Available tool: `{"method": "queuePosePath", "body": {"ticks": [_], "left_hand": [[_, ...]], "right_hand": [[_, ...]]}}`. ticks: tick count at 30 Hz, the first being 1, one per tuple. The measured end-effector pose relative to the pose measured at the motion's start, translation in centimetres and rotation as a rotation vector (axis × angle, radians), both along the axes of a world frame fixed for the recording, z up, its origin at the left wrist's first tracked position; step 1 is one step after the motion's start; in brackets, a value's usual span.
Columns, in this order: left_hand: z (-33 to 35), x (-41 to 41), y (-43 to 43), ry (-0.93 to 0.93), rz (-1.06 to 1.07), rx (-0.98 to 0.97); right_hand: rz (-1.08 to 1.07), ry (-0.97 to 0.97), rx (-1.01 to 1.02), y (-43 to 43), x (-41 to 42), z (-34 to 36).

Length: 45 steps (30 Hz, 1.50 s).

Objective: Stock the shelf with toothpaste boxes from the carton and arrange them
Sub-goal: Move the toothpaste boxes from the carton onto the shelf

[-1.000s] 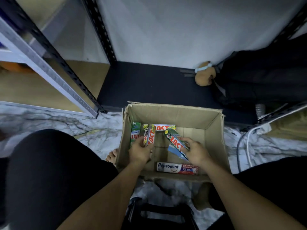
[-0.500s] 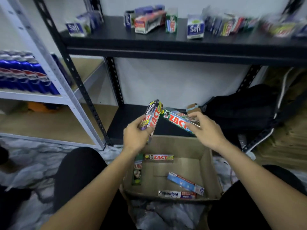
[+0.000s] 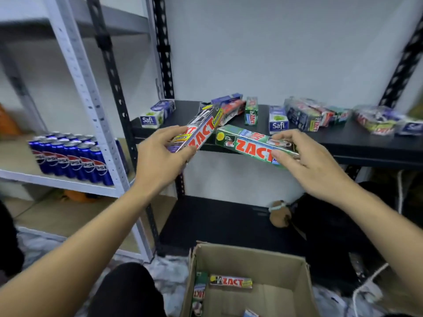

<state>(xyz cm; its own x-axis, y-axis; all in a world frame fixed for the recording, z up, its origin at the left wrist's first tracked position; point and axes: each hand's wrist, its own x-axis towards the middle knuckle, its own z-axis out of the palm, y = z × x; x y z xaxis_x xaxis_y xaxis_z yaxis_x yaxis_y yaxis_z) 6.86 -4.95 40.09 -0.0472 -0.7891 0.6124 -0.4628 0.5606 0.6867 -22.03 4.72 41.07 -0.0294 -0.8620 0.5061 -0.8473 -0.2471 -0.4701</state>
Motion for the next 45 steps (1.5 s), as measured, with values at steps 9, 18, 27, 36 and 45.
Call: {"method": "queuePosePath", "body": {"ticks": [9,18,27,36,45], "left_hand": [[4.4,-0.6,-7.5,-0.226,0.341,0.06],[3.5,-2.5,-15.0,-0.531,0.454,0.1],[3.4,-3.0,-19.3,-0.702,0.451,0.001],[1.3,-1.9,-21.6,-0.462,0.342,-0.28],[0.9,-1.8,-22.2,-0.452,0.35,-0.263]], "right_hand": [[-0.082,0.079,-0.092,-4.5,0.4,4.2],[-0.209,0.173,-0.133,-10.3,0.5,7.0],[-0.243,0.303,-0.121,-17.2,2.3,11.6],[-0.229,0.331,-0.011,-28.0,2.6,10.9],[-0.123,0.298,0.236,-36.2,4.6,11.0]]}}
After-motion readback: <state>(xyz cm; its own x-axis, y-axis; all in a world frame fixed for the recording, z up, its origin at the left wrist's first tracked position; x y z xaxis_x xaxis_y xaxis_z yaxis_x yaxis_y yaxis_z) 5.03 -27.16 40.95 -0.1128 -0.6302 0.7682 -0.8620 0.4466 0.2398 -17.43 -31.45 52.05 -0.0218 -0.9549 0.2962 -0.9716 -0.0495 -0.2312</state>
